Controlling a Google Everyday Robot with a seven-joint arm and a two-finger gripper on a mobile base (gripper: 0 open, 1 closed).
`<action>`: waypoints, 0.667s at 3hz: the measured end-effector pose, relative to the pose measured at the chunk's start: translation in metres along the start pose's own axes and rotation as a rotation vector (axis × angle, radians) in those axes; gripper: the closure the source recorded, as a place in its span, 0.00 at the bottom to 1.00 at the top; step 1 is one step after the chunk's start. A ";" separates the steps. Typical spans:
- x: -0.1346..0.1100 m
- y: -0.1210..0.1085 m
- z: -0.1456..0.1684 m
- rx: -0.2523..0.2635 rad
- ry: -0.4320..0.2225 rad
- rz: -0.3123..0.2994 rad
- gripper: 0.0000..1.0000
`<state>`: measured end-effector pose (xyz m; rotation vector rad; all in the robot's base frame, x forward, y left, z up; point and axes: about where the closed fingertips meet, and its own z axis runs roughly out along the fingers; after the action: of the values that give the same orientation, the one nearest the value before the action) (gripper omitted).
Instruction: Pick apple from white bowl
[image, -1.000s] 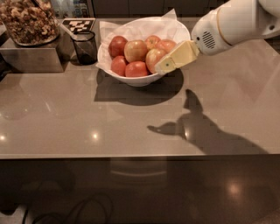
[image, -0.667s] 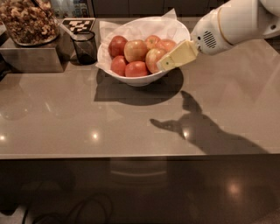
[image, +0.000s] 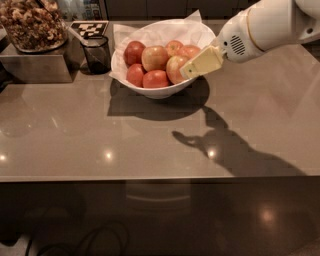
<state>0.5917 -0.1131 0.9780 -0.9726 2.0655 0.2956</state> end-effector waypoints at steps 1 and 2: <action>-0.016 0.011 0.017 -0.041 -0.038 -0.007 0.19; -0.042 0.018 0.034 -0.069 -0.087 -0.038 0.17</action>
Offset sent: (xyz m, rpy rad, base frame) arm 0.0413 0.0809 0.0186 0.1042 -0.0808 0.1408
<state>0.6139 -0.0615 0.9862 -1.0219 1.9669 0.3852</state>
